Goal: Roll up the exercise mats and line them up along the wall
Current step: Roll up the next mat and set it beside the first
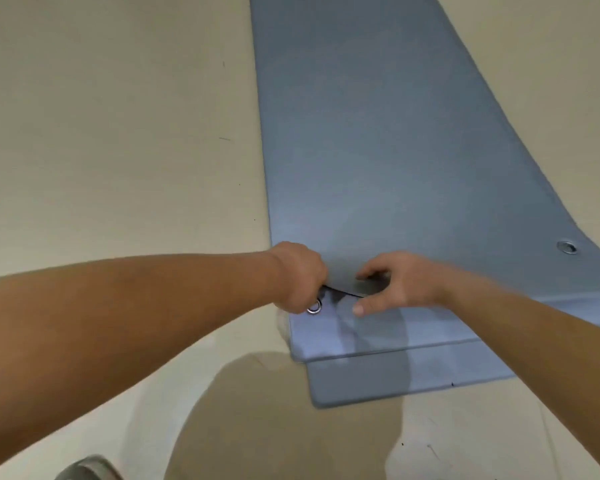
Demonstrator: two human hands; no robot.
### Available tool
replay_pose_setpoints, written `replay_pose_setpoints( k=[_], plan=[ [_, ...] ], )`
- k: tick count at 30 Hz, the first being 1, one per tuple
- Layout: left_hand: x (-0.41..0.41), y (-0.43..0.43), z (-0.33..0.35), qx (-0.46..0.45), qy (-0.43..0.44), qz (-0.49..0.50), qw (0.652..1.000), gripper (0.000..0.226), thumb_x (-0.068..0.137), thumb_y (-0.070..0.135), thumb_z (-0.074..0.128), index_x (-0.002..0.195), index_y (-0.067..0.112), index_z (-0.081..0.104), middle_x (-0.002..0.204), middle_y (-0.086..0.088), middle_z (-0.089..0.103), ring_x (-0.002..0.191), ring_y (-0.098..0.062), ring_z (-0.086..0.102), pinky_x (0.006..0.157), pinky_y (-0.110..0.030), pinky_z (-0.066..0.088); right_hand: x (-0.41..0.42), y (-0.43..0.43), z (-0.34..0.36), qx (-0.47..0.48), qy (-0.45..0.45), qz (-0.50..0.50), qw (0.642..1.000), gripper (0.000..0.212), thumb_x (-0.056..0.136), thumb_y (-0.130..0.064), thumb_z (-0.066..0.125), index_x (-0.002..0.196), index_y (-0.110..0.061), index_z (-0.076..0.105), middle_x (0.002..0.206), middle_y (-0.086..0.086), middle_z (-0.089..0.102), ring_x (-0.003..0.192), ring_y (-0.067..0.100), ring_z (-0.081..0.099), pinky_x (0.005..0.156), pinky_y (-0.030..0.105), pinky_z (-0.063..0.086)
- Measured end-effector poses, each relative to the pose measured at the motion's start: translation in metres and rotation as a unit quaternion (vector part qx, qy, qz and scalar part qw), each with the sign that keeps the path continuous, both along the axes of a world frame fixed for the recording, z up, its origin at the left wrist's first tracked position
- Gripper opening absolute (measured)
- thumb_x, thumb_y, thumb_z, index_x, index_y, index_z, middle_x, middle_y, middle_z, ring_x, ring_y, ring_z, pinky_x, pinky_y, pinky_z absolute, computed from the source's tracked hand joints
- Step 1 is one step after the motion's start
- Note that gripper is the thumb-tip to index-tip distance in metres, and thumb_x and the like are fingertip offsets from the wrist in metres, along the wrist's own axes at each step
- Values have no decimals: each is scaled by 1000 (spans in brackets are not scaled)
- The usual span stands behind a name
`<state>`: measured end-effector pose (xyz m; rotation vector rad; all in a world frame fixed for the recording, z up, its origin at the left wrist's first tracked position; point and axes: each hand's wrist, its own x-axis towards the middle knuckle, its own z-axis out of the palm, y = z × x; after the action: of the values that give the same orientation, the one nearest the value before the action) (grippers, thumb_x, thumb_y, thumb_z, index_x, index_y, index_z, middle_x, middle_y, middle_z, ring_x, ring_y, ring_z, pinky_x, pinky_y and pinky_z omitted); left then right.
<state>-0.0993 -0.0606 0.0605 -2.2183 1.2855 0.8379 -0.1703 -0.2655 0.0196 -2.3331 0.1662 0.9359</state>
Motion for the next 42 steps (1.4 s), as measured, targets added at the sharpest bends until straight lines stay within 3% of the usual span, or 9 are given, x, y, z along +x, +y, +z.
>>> replay_pose_setpoints(
  k=[6, 9, 17, 20, 24, 29, 32, 35, 42],
  plan=[
    [45, 74, 48, 9, 62, 111, 992, 33, 95, 32, 47, 70, 12, 55, 76, -9, 66, 76, -34, 65, 70, -38, 56, 17, 41, 30, -88, -71, 68, 991, 36, 88, -66, 73, 91, -30, 73, 83, -14, 65, 84, 15, 62, 74, 27, 48],
    [55, 87, 66, 26, 163, 206, 964, 30, 95, 27, 50, 71, 13, 62, 77, -9, 68, 79, -35, 74, 75, -38, 60, 29, 59, 54, -82, -19, 112, 990, 47, 98, -60, 64, 71, -22, 62, 63, -8, 55, 67, 17, 56, 62, 29, 43],
    [66, 102, 89, 117, 307, 245, 912, 20, 95, 38, 70, 102, 20, 75, 100, -7, 81, 91, -26, 80, 90, -43, 64, 71, 97, 107, -12, 258, 144, 955, 39, 100, -59, 61, 105, -22, 75, 103, -1, 76, 95, 18, 74, 102, 43, 59],
    [72, 108, 70, -9, 213, 186, 959, 16, 97, 42, 65, 105, 27, 68, 103, 5, 72, 95, -17, 72, 83, -34, 60, 86, 105, 99, -48, 247, 124, 960, 43, 100, -60, 58, 109, -21, 73, 108, 1, 75, 101, 24, 73, 100, 45, 59],
    [86, 111, 40, -107, 127, 182, 969, 13, 102, 36, 59, 111, 27, 61, 111, 5, 62, 102, -20, 61, 89, -39, 53, 88, 111, 94, -237, 41, 162, 957, 60, 90, -76, 63, 121, -25, 65, 120, -3, 65, 112, 24, 63, 87, 37, 49],
    [117, 105, 30, -145, 56, 195, 968, 14, 105, 35, 53, 117, 28, 55, 116, 2, 64, 105, -24, 59, 93, -42, 52, 62, 117, 109, -435, -189, 227, 850, 91, 83, -79, 66, 147, -21, 39, 131, 7, 50, 120, 29, 49, 86, 41, 37],
    [133, 103, 29, -156, 19, 211, 965, 16, 107, 35, 51, 121, 30, 53, 119, 2, 65, 104, -23, 57, 89, -39, 51, 38, 113, 93, -467, -151, 224, 842, 143, 74, -76, 76, 164, -13, -15, 166, 29, 5, 155, 47, 11, 120, 65, 20],
    [140, 101, 27, -182, -13, 214, 960, 25, 108, 36, 49, 131, 28, 55, 121, 4, 66, 106, -24, 59, 86, -39, 50, 33, 86, 76, -501, -165, 215, 822, 158, 73, -76, 77, 151, -14, -46, 160, 32, -40, 152, 51, -31, 120, 73, -10],
    [107, 84, 28, -239, -140, 84, 957, 80, 89, 64, 64, 152, 21, 38, 147, -4, 46, 132, -28, 48, 107, -44, 44, 59, 58, 68, -442, -189, 222, 849, 159, 54, -80, 84, 162, -32, -21, 157, 15, 17, 150, 40, 16, 122, 71, -1]
  ],
)
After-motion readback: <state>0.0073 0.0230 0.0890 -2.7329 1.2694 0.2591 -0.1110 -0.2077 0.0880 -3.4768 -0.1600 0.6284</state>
